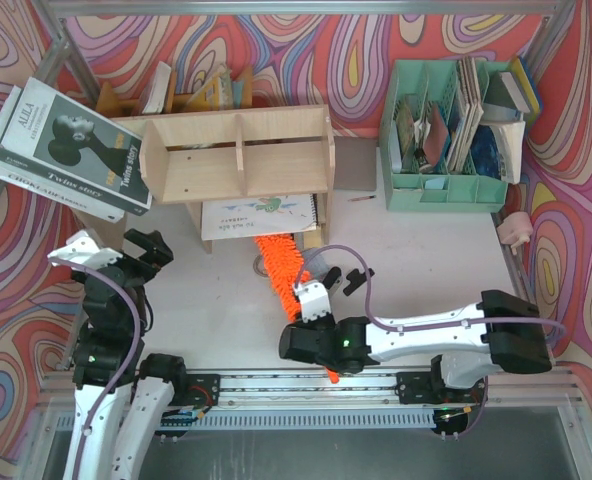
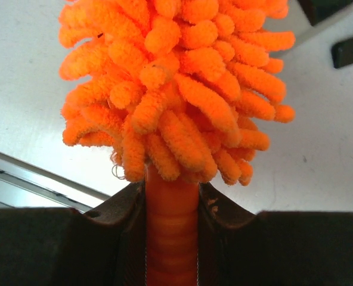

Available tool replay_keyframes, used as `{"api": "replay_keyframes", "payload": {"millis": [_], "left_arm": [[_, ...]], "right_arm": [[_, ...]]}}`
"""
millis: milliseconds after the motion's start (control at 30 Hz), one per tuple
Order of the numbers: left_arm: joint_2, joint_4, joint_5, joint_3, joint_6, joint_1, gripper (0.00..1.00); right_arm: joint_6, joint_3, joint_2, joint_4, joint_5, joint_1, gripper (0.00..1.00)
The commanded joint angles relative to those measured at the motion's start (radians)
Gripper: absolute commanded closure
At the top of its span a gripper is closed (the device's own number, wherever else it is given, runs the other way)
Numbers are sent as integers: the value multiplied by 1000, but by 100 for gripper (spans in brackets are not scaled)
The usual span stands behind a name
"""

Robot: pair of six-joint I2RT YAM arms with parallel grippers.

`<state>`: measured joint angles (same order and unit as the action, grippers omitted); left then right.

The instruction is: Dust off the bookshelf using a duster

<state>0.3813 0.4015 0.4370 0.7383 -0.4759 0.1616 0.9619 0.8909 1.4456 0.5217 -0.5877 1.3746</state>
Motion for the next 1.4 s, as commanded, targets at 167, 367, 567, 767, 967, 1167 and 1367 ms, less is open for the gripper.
{"api": "replay_keyframes", "payload": {"millis": [167, 367, 567, 767, 967, 1167, 1367], "left_arm": [[-1, -7, -8, 6, -7, -7, 2], [-1, -7, -7, 6, -7, -7, 2], [-2, -9, -12, 6, -9, -7, 1], [-2, -9, -14, 6, -9, -8, 2], [2, -7, -11, 6, -7, -8, 1], [1, -7, -12, 6, -7, -8, 2], [1, -8, -12, 6, -9, -8, 2]], "right_arm": [[-204, 109, 104, -259, 6, 30, 100], [-43, 96, 74, -105, -89, 31, 100], [345, 40, -21, 214, -208, 31, 100], [225, 4, -42, 82, -174, 30, 100], [-82, 61, 40, -196, -65, 30, 100], [-190, 81, 77, -284, 2, 32, 100], [75, 67, 45, -37, -129, 32, 100]]}}
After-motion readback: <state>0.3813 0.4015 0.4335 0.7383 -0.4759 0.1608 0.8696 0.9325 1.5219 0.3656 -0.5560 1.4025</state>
